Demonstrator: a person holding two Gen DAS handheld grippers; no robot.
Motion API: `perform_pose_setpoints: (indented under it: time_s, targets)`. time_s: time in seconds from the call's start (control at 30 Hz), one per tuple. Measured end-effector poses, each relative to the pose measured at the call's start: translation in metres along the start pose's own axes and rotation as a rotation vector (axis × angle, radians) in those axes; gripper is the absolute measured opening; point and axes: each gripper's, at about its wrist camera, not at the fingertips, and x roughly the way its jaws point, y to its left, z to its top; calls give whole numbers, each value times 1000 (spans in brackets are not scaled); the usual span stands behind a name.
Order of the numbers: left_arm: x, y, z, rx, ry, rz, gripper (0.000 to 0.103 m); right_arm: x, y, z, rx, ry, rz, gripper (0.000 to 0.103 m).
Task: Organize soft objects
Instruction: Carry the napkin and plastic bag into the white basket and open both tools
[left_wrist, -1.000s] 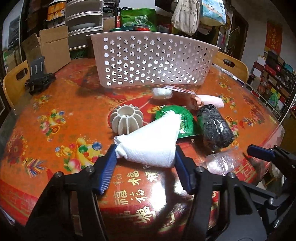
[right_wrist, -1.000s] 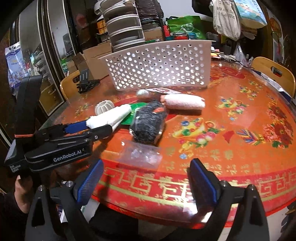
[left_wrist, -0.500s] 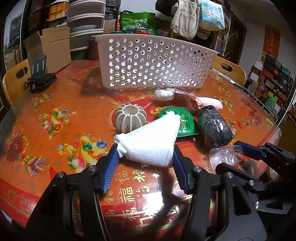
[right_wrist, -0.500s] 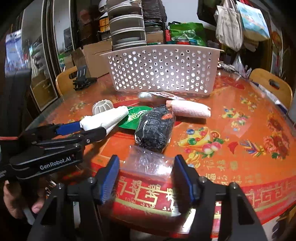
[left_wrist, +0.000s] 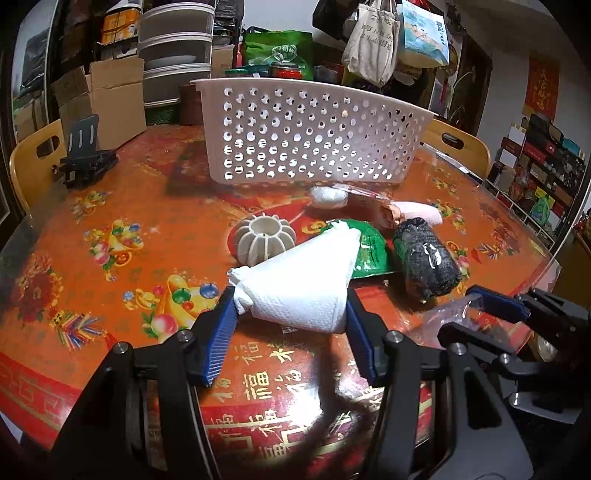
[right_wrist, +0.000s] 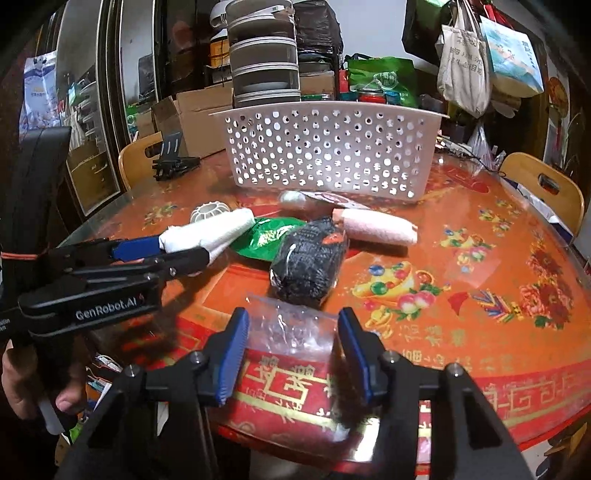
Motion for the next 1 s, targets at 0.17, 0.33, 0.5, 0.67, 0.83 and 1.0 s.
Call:
perform_pose_setpoints:
  time_s: [0.17,0.33,0.5,0.67,0.83,1.0]
  targets:
    - [-5,-3,2,8,-8,2,54,-12,-7,0,15,-38,5,49]
    - [-20,-7,10,18,-51,7,54,-27,-14,7,29,-83,4,49]
    - [-28,-12,20,26,-70,11,54,-34,-22,14,33,-110,4,49]
    - [-38,-12,34,26,-97,18,54,-39,-34,33,38,-136,12,49]
    - [-46,-10,51,30,-128,24,53,-43,-46,53,43,-157,18,49]
    - [-49,-10,66,30,-139,17,53,-46,-51,74,26,-177,6,49]
